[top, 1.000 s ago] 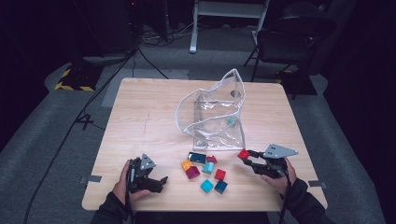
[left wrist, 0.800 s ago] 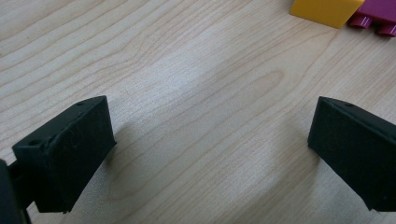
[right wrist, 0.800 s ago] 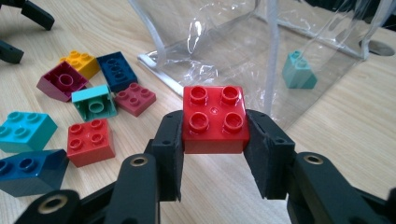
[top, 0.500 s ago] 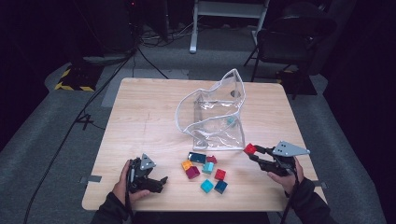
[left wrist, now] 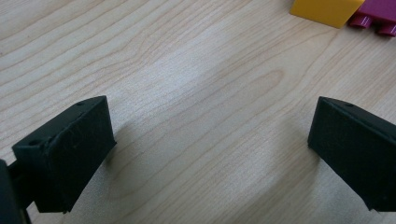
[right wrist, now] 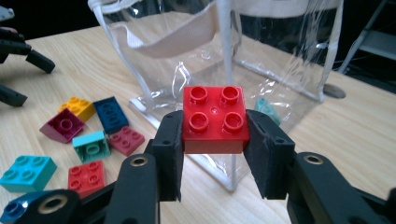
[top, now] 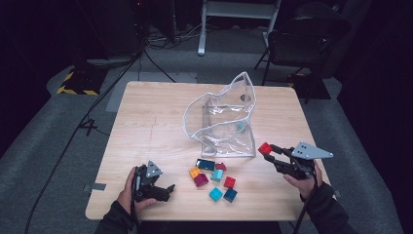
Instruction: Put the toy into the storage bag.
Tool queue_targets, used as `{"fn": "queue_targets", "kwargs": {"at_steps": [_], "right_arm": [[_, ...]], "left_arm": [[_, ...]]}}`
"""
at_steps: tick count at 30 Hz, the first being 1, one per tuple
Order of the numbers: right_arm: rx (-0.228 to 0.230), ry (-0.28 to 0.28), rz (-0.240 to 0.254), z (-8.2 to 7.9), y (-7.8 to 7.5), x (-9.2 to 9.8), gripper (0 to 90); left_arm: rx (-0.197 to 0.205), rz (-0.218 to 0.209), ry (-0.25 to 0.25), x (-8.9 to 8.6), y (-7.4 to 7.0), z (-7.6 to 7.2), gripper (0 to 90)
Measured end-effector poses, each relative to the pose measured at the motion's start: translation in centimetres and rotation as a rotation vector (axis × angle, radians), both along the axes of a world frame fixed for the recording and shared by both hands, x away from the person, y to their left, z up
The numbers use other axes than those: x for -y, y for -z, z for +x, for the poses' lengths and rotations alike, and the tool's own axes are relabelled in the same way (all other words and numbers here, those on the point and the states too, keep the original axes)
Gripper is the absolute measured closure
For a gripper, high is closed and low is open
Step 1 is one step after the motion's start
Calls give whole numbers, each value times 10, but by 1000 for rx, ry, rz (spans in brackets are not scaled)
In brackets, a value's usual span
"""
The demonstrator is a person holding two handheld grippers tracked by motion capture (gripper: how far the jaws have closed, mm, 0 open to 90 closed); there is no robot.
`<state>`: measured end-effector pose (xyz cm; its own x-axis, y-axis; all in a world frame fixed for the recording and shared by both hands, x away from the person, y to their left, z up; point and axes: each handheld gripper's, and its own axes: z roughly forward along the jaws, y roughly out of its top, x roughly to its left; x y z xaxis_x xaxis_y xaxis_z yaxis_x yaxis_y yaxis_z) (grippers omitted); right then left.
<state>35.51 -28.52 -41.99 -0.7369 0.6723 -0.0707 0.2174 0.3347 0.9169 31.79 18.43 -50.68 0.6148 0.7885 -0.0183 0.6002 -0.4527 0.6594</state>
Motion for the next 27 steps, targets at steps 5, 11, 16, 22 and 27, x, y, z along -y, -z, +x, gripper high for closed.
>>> {"fn": "queue_targets", "kwargs": {"at_steps": [5,11,16,22,27], "right_arm": [[36,4,3,1,-17,1,593],[66,14,15,9,-44,1,593],[80,20,21,16,-59,-2,593],[113,15,10,21,-76,-12,593],[137,8,8,23,-89,-21,593]], "left_arm": [[-1,0,0,0,0,0,5],[1,6,0,-1,0,0,5],[1,6,-1,-1,0,0,5],[1,2,-3,-1,0,-1,6],[0,2,-3,-1,0,-1,5]]}}
